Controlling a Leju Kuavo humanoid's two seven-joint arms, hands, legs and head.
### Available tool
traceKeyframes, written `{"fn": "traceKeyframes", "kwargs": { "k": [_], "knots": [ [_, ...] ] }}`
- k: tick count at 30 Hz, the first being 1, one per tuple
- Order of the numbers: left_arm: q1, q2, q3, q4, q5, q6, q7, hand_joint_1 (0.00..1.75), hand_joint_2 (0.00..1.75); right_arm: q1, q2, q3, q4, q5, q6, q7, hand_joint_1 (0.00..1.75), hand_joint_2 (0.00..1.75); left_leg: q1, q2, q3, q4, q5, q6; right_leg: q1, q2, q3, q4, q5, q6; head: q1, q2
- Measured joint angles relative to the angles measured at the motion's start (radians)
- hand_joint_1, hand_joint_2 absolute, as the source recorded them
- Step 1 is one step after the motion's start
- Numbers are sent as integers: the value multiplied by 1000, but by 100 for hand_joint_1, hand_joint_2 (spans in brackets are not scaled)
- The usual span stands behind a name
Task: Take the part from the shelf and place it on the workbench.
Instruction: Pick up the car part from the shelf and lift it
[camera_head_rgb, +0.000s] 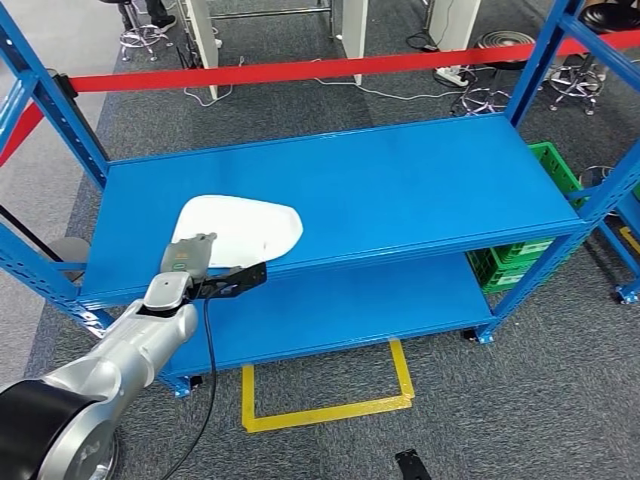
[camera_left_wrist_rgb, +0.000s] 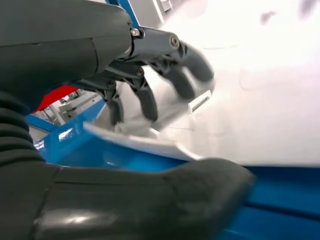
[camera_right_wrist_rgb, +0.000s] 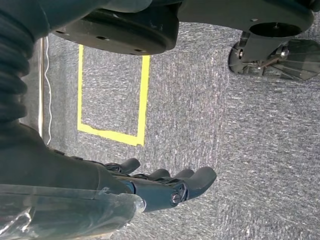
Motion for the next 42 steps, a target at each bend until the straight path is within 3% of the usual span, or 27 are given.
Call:
{"fn": "traceKeyframes", "kwargs": {
  "k": [20, 24, 31, 32, 36, 42],
  "knots": [
    [2, 11, 25, 0, 8, -5, 9, 175, 175, 1, 0, -1, 0, 0, 0, 0, 0, 175, 0, 1, 3, 0, -1, -1, 0, 1, 3, 0, 0, 0, 0, 0],
    [2, 11, 25, 0, 8, -5, 9, 175, 0, 1, 0, -1, 0, 0, 0, 0, 0, 175, 0, 1, 3, 0, -1, -1, 0, 0, 3, 0, 0, 0, 0, 0],
    [4, 12, 26, 0, 7, -5, 7, 175, 0, 1, 0, -2, 0, 0, 0, 0, 0, 175, 0, 1, 3, 0, -1, -1, 0, 0, 3, -1, 0, 0, 0, 0],
    [4, 13, 27, 0, 6, -4, 5, 169, 0, 1, 0, -2, 0, 0, 0, 0, 0, 175, 0, 1, 3, 0, -1, -1, 0, 0, 3, -1, 0, 0, 0, 0],
    [8, 17, 37, 0, -4, 20, 1, 0, 0, 1, 0, -3, 0, 1, 0, 0, 0, 175, 0, 1, 3, 0, -1, -1, 0, 0, 3, -1, 0, 0, 0, 0],
    [13, 18, 43, 1, -20, 54, 15, 0, 0, 0, 0, -3, 0, 5, 0, 0, 0, 175, 0, 1, 3, 0, -1, -1, 0, 0, 3, -1, 0, 1, 0, 0]
  ]
}}
